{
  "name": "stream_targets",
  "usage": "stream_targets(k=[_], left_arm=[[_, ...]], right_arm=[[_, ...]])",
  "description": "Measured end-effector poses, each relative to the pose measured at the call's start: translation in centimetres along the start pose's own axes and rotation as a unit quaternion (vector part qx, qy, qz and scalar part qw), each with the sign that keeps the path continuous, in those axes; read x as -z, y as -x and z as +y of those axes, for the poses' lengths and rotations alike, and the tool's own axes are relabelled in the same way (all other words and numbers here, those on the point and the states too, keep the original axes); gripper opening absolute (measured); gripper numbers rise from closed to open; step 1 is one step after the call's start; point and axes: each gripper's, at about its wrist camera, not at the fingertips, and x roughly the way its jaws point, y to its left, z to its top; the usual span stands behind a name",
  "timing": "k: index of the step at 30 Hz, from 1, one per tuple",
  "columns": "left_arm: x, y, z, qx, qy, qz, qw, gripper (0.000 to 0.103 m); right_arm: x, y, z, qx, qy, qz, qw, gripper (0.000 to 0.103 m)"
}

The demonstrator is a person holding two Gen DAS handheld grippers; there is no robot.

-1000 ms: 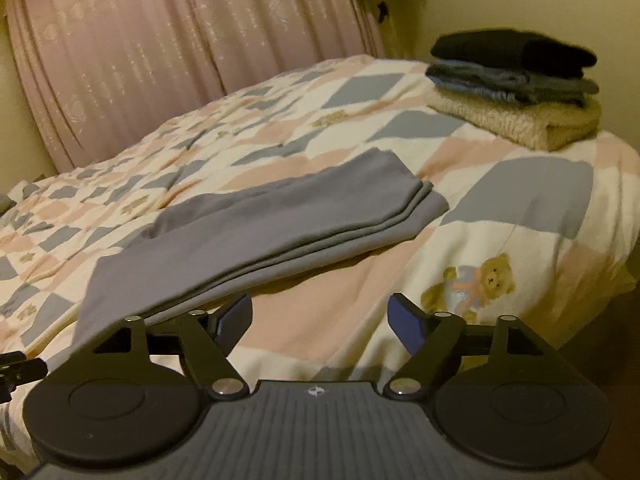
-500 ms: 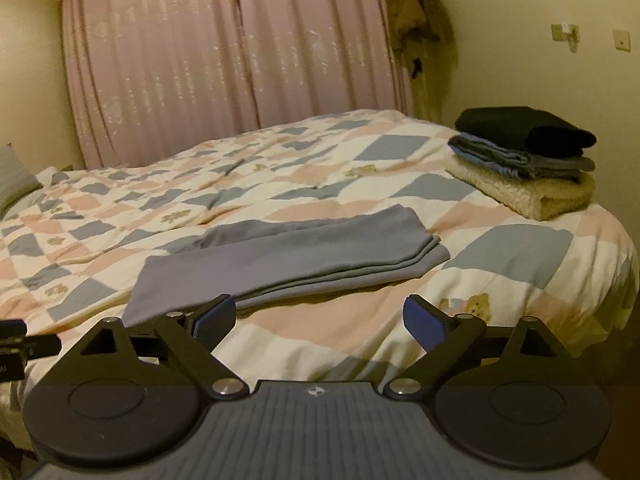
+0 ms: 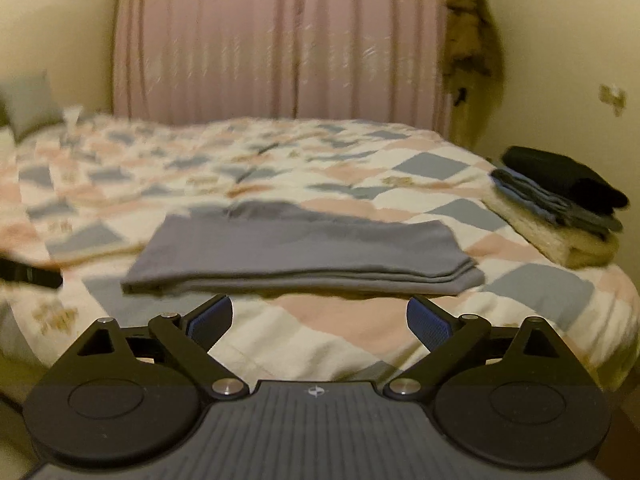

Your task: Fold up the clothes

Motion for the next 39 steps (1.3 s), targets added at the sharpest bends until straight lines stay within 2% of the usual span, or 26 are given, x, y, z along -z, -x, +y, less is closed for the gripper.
stream_targets(k=[3, 6, 9, 10, 13, 15, 18, 23, 27, 30, 33, 35, 36, 37, 38, 39], left_arm=[[-1.0, -2.1, 2.5, 0.01, 0.021, 0.021, 0.9995, 0.058], [-2.5, -4.3, 4.4, 0.022, 0.036, 0.037, 0.9984, 0.057], [-4.3, -6.7, 5.8, 0.039, 0.05, 0.05, 0.9967, 0.057], [-5.0, -7.7, 6.3, 0.047, 0.055, 0.055, 0.9959, 0.057], [-7.2, -10.7, 7.3, 0.075, 0.075, 0.073, 0.9917, 0.057], [-8.5, -13.0, 7.8, 0.091, 0.088, 0.087, 0.9882, 0.057], [-9.8, -16.0, 8.1, 0.107, 0.104, 0.107, 0.983, 0.057], [-11.2, -20.0, 9.3, 0.14, 0.152, 0.125, 0.9705, 0.057], [-12.1, -22.2, 9.7, 0.167, 0.17, 0.13, 0.9624, 0.057], [-12.8, -23.2, 9.6, 0.181, 0.176, 0.129, 0.9588, 0.055], [-13.4, -23.9, 9.6, 0.187, 0.183, 0.124, 0.9573, 0.055], [-13.7, -24.3, 9.6, 0.183, 0.18, 0.12, 0.9591, 0.044], [-13.7, -24.4, 9.5, 0.176, 0.177, 0.119, 0.961, 0.039], [-13.7, -24.5, 9.5, 0.173, 0.177, 0.12, 0.9615, 0.029], [-13.7, -24.5, 9.5, 0.173, 0.179, 0.12, 0.9609, 0.024], [-13.7, -24.4, 9.6, 0.174, 0.182, 0.12, 0.9603, 0.022]], right_arm=[[0.7, -2.0, 3.0, -0.009, 0.057, 0.005, 0.998, 0.09], [1.1, -3.5, 7.1, -0.026, 0.144, -0.012, 0.989, 0.086], [1.5, -5.2, 12.1, -0.048, 0.243, -0.042, 0.968, 0.083], [1.6, -5.9, 13.6, -0.052, 0.27, -0.048, 0.96, 0.079], [1.7, -8.4, 17.0, -0.062, 0.322, -0.054, 0.943, 0.07], [1.5, -10.1, 18.7, -0.069, 0.338, -0.047, 0.937, 0.07], [2.0, -12.2, 20.5, -0.052, 0.364, -0.027, 0.929, 0.066], [2.7, -13.7, 21.5, -0.026, 0.379, -0.027, 0.925, 0.066], [2.3, -14.4, 21.4, -0.016, 0.364, -0.023, 0.931, 0.041], [2.4, -14.9, 21.5, -0.001, 0.366, -0.021, 0.93, 0.04], [3.3, -15.2, 22.4, 0.014, 0.397, -0.032, 0.917, 0.04], [3.9, -15.5, 22.9, 0.018, 0.415, -0.042, 0.908, 0.04], [4.0, -15.7, 22.9, 0.016, 0.413, -0.043, 0.91, 0.036], [3.9, -15.8, 22.7, 0.013, 0.405, -0.043, 0.913, 0.03], [3.5, -15.8, 22.3, 0.006, 0.392, -0.042, 0.919, 0.028], [3.0, -15.7, 21.6, -0.004, 0.374, -0.043, 0.927, 0.02]])
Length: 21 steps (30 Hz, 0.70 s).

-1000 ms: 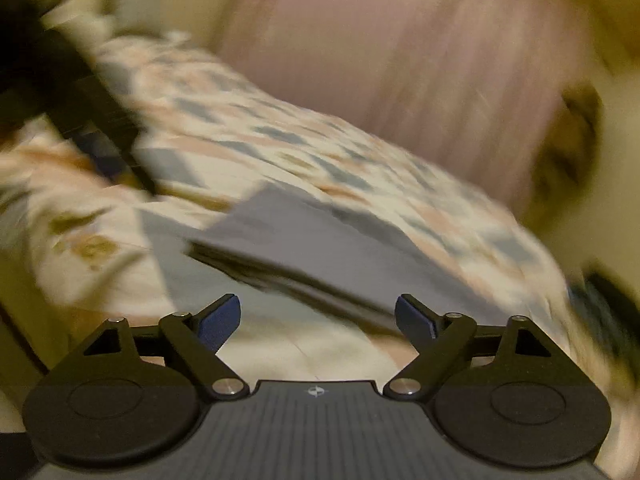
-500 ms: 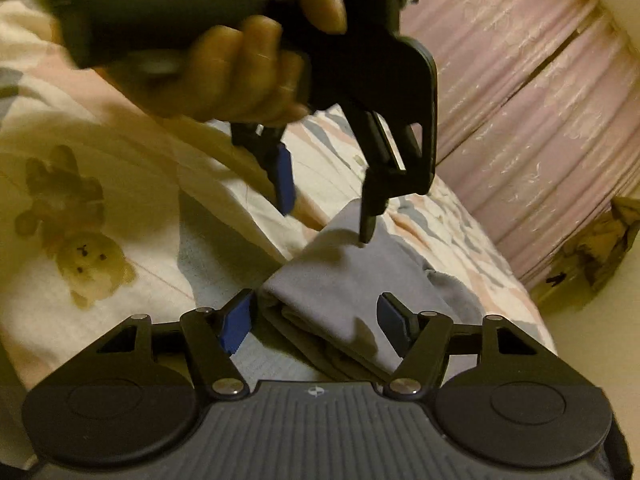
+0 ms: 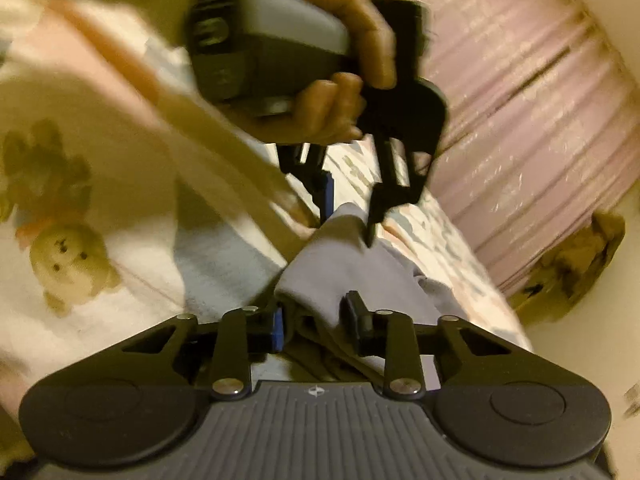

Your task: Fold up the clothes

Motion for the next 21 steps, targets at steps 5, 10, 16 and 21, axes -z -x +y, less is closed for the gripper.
stream_targets(k=[5, 10, 16, 21], left_arm=[[-0.5, 1.3, -2.4, -0.011, -0.006, -0.021, 0.9997, 0.011], [-0.9, 3.1, -9.9, 0.002, -0.074, -0.063, 0.9953, 0.012], [-1.2, -0.4, -19.7, 0.055, -0.128, -0.068, 0.9879, 0.021], [-0.2, -7.2, -26.0, 0.082, -0.168, -0.031, 0.9818, 0.026]], right_arm=[[0.5, 1.2, -6.8, -0.066, -0.155, -0.021, 0.985, 0.013], [4.2, 2.2, -17.5, -0.171, -0.393, -0.048, 0.902, 0.013], [13.6, 1.9, -28.8, -0.154, -0.557, -0.056, 0.814, 0.014], [23.3, -0.7, -34.4, -0.108, -0.668, -0.007, 0.737, 0.013]])
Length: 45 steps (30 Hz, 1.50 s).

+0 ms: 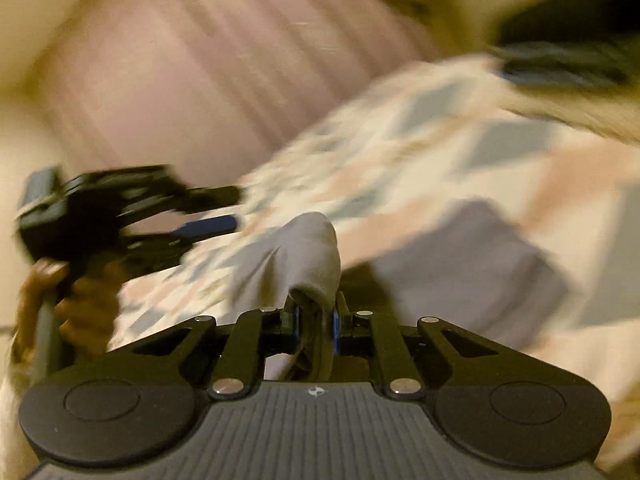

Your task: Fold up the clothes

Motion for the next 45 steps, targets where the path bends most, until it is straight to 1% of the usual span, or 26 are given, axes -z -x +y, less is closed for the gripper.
stream_targets(k=[2, 4, 5, 7, 9, 12, 14, 15, 16, 18, 20, 21, 23, 25, 27, 28, 29, 31, 33, 34, 35, 36, 38, 40, 42, 45], left_arm=[[0.9, -2.3, -1.1, -0.015, -0.02, 0.007, 0.9997, 0.026], [2.4, -3.6, -1.0, -0.019, -0.028, 0.016, 0.9993, 0.026], [3.1, -3.6, -0.7, -0.029, -0.031, 0.016, 0.999, 0.025], [4.4, -3.7, -0.1, -0.049, -0.036, 0.013, 0.998, 0.025], [5.2, -2.6, 0.6, -0.065, -0.043, -0.001, 0.997, 0.025], [5.9, -1.0, 0.7, -0.067, -0.051, -0.024, 0.9962, 0.029], [6.5, -1.4, 0.0, -0.074, -0.078, -0.02, 0.994, 0.034], [6.7, -1.7, -0.4, -0.078, -0.092, -0.018, 0.9926, 0.035], [7.0, -1.9, -0.8, -0.081, -0.106, -0.016, 0.9909, 0.035], [8.0, -3.3, -1.5, -0.1, -0.134, -0.003, 0.9859, 0.034], [9.1, -4.5, -2.1, -0.126, -0.164, 0.001, 0.9784, 0.034], [9.5, -4.8, -2.5, -0.138, -0.182, 0.001, 0.9737, 0.034], [10.0, -4.8, -2.9, -0.144, -0.207, -0.001, 0.9677, 0.034], [10.0, -4.3, -3.2, -0.148, -0.224, -0.004, 0.9633, 0.034], [10.0, -3.8, -3.4, -0.146, -0.236, -0.008, 0.9607, 0.034], [10.2, -3.2, -3.5, -0.144, -0.243, -0.01, 0.9591, 0.034], [10.5, -2.6, -3.7, -0.141, -0.251, -0.013, 0.9575, 0.033], [11.3, -1.5, -3.9, -0.138, -0.266, -0.016, 0.954, 0.033], [12.4, -0.5, -4.1, -0.139, -0.279, -0.016, 0.9501, 0.033], [13.2, 0.1, -4.0, -0.137, -0.282, -0.013, 0.9493, 0.033], [13.8, 0.4, -3.9, -0.136, -0.285, -0.01, 0.9487, 0.033], [14.4, 0.6, -3.9, -0.136, -0.288, -0.007, 0.9481, 0.032], [15.1, 0.6, -3.8, -0.136, -0.292, -0.002, 0.9468, 0.031], [15.4, 0.3, -4.2, -0.136, -0.304, -0.001, 0.9429, 0.03], [15.5, -0.4, -4.6, -0.135, -0.315, 0.005, 0.9393, 0.03], [15.8, -1.7, -5.1, -0.147, -0.331, 0.02, 0.9318, 0.03]], right_arm=[[-0.1, -0.1, -3.7, 0.015, -0.053, 0.012, 0.998, 0.013], [0.4, -0.6, -6.2, 0.012, -0.093, 0.022, 0.995, 0.013], [0.5, -0.5, -6.7, 0.003, -0.098, 0.022, 0.995, 0.013], [0.1, -0.3, -6.1, -0.006, -0.075, 0.013, 0.997, 0.013], [-0.9, -0.3, -5.0, -0.02, -0.042, -0.004, 0.999, 0.013], [-2.4, 1.2, -2.5, -0.032, 0.026, -0.044, 0.998, 0.013], [-2.6, 2.5, -2.3, -0.017, 0.052, -0.063, 0.997, 0.013], [-2.9, 2.9, -2.5, -0.006, 0.059, -0.071, 0.996, 0.013], [-2.9, 3.0, -2.9, 0.003, 0.059, -0.072, 0.996, 0.013], [-1.9, 2.6, -5.1, 0.016, 0.011, -0.039, 0.999, 0.013], [-0.5, 2.1, -7.7, 0.025, -0.044, -0.007, 0.999, 0.013], [0.1, 1.7, -8.4, 0.025, -0.059, -0.003, 0.998, 0.013], [0.4, 1.6, -9.1, 0.017, -0.082, -0.005, 0.997, 0.014], [-0.3, 1.1, -8.6, 0.014, -0.08, -0.01, 0.997, 0.016], [-0.9, 1.0, -8.1, 0.022, -0.064, -0.006, 0.998, 0.027], [-1.3, 1.2, -7.8, 0.035, -0.056, -0.007, 0.998, 0.037], [-1.5, 1.6, -7.4, 0.043, -0.049, -0.017, 0.998, 0.04], [-1.5, 3.2, -6.9, 0.046, -0.033, -0.03, 0.998, 0.04], [-1.1, 3.2, -6.4, 0.053, -0.017, -0.014, 0.998, 0.04], [-0.7, 3.0, -6.3, 0.064, -0.009, -0.009, 0.998, 0.04], [-0.3, 2.9, -6.1, 0.075, -0.002, -0.004, 0.997, 0.034], [0.1, 2.7, -6.0, 0.085, 0.007, -0.001, 0.996, 0.01], [0.1, 2.7, -5.7, 0.094, 0.017, -0.014, 0.995, 0.011], [-0.2, 3.2, -5.3, 0.097, 0.02, -0.031, 0.995, 0.011], [-0.5, 3.5, -5.1, 0.114, 0.026, -0.036, 0.992, 0.01], [-0.1, 2.4, -6.5, 0.134, 0.013, -0.012, 0.991, 0.01]])
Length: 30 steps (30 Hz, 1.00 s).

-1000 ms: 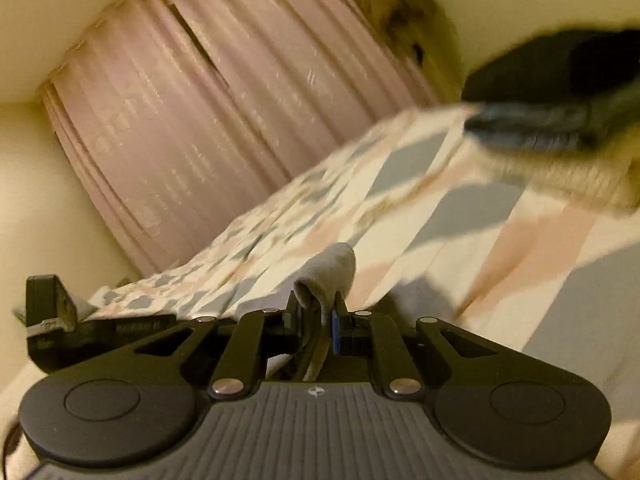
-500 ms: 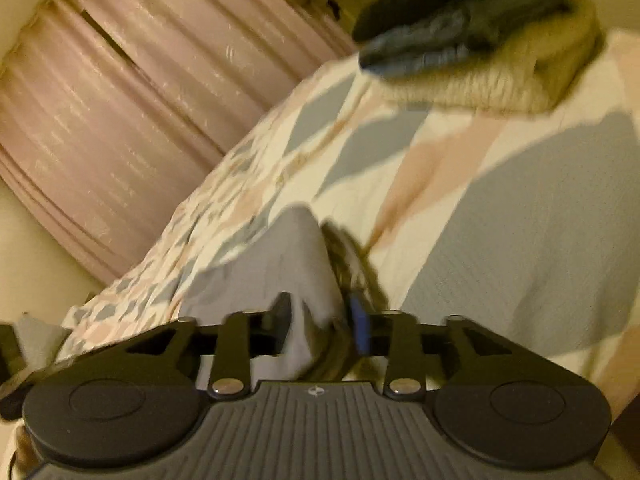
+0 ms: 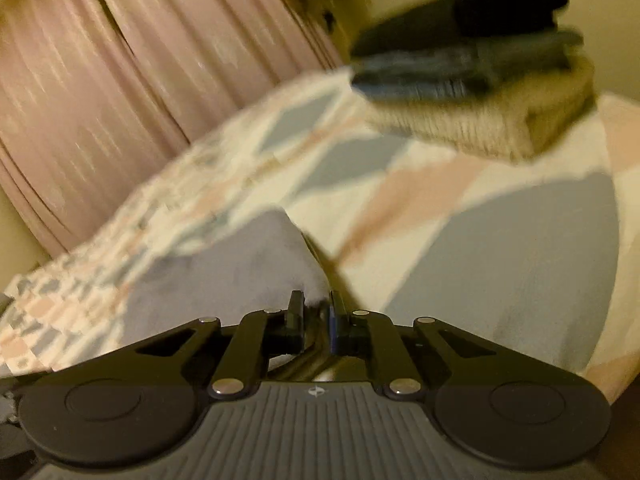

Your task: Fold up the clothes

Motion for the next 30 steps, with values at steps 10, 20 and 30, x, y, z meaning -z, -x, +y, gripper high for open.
stream_targets(k=[10, 20, 30], left_arm=[[-3.3, 0.6, 3.2, -0.026, -0.012, -0.049, 0.9984, 0.025], [-6.1, -11.8, 7.7, -0.002, 0.046, 0.01, 0.9989, 0.008], [-5.7, -5.7, 7.5, -0.036, 0.066, -0.052, 0.9958, 0.009]], right_arm=[[-2.2, 2.5, 1.5, 0.003, 0.036, -0.069, 0.997, 0.038], [-1.4, -5.3, 1.5, 0.013, 0.083, 0.008, 0.996, 0.026], [-1.9, -0.9, 0.1, -0.032, 0.022, -0.04, 0.998, 0.031]])
